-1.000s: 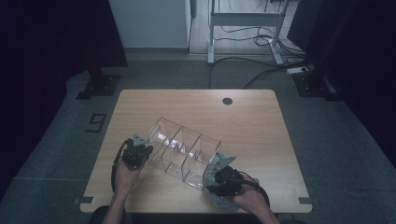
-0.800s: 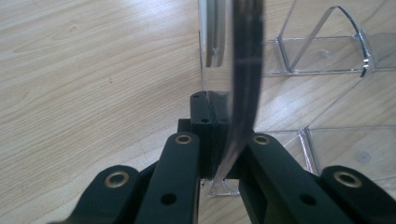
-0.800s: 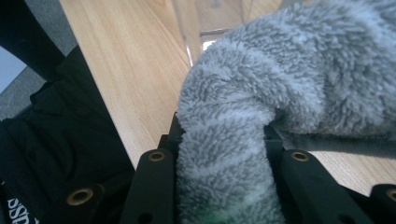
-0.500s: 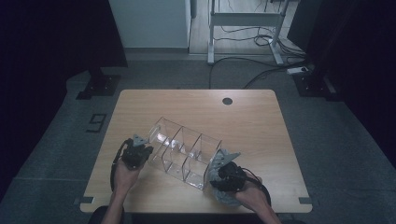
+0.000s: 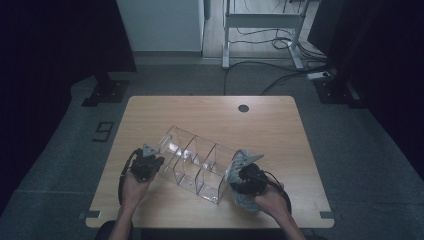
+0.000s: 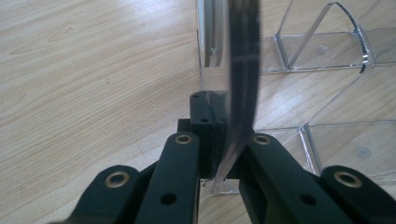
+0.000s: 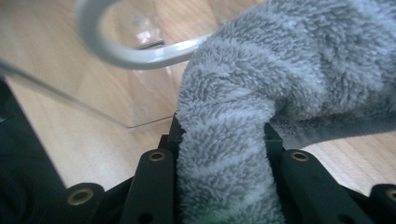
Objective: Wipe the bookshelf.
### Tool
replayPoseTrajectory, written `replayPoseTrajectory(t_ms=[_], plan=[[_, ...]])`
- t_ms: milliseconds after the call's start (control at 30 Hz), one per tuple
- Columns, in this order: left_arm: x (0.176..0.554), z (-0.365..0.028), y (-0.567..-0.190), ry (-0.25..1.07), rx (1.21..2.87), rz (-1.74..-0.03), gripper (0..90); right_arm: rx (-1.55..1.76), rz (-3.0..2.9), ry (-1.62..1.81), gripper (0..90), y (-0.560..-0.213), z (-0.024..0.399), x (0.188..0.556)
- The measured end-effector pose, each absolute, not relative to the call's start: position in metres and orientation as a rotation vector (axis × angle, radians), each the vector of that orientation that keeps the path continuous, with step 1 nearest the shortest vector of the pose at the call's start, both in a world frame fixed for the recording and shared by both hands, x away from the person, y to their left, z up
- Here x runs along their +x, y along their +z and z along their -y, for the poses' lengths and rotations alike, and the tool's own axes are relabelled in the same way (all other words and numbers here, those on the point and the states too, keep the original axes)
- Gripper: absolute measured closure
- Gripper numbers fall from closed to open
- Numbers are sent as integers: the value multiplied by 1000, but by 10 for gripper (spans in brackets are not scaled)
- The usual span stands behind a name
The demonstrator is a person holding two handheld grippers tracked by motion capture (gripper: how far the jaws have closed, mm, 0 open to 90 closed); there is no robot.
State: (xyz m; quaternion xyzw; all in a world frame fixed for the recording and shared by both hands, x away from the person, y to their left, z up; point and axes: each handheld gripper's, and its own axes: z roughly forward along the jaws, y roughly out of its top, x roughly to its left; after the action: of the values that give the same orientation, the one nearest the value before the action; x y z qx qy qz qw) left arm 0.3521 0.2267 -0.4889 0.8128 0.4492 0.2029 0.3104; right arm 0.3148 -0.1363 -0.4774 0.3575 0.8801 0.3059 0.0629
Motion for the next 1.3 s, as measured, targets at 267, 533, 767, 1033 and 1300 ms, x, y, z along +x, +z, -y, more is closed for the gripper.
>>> replayPoseTrajectory(t_ms=[267,533,767,1033,1300], plan=[[352,-226,-489,537,2150,-1184,871,1153,-2612,916,674,-477,145,332],[352,-226,-489,538,2150,-1184,871,1187,-2580,897,674,-473,150,347],[352,-226,-489,537,2146,-1187,871,1182,-2578,882,673,-474,150,351],[352,-226,-489,534,2137,-1191,871,1191,-2595,832,674,-488,149,357],[352,-225,-489,534,2132,-1195,871,1210,-2624,777,674,-504,145,363]])
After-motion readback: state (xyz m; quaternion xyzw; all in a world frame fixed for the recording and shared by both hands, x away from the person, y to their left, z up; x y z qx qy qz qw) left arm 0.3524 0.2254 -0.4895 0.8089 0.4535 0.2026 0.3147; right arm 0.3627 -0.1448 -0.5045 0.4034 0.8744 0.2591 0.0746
